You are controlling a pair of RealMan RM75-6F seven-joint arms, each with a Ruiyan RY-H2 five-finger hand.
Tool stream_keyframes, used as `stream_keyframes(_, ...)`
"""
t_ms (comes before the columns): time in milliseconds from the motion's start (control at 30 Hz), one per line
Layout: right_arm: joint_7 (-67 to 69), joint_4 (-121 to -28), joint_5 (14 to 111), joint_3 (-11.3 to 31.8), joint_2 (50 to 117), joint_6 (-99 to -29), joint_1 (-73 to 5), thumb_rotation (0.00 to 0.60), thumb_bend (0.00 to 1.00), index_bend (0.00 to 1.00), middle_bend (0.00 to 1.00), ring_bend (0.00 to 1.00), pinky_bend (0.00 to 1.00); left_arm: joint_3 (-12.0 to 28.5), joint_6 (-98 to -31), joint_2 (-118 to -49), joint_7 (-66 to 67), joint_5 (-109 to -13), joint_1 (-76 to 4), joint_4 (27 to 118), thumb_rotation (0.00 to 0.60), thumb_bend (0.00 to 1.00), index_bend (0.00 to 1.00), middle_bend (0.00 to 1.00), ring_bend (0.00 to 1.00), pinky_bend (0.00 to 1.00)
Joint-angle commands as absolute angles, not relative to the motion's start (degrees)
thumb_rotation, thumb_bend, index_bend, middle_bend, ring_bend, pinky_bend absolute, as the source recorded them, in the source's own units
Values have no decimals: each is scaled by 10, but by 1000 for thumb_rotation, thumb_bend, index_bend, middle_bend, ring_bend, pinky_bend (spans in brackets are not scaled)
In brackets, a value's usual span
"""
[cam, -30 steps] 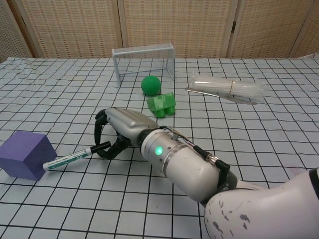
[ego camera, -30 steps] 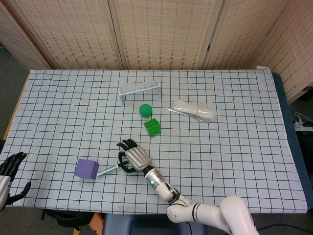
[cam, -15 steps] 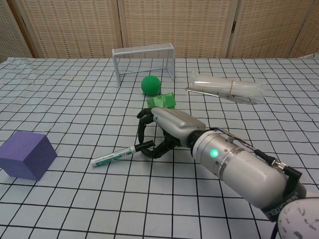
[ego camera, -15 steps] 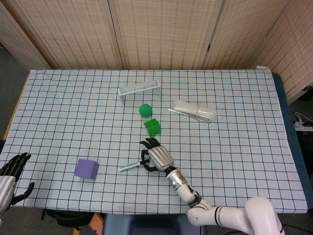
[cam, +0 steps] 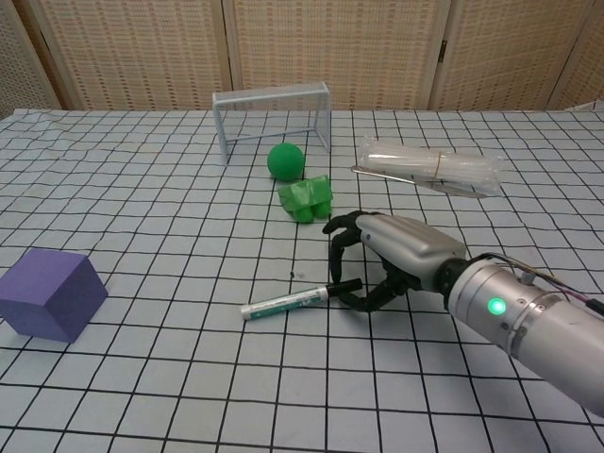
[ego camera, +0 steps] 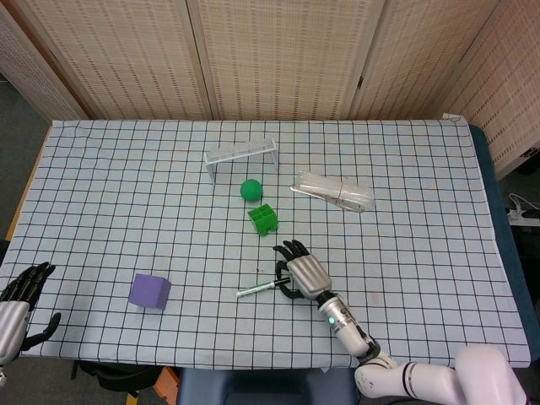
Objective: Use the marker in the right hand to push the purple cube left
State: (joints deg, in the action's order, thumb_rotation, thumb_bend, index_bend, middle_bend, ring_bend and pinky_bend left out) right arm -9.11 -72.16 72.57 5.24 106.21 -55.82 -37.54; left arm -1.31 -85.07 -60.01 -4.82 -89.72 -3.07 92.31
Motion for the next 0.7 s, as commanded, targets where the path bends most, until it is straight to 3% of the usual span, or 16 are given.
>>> stream_keyframes(33,-116,-752,710,43,1033,-527,-371,600,305,9,3,0,0,-14,-843,-603,-41,-894,-34,925,600,403,0,0,0,144)
stream_keyframes(167,-132,-776,705,39,1013,-519,-370,600,249,0,0,0,0,-12,-841,-603,-39,-890,-35,926,600,403,0,0,0,144)
stream_keyframes(367,-165,-850,731,24,951,-571,-345,600,210,0,0,0,0,-11,-848,-600,-47,-890,-32,925,600,402,0,0,0,144)
stream_keyframes(700,-241,-1039,787,-29,744,-735,-243,600,209,0,0,0,0,-10,-851,-605,-26,-888,-29,929,600,402,0,0,0,144)
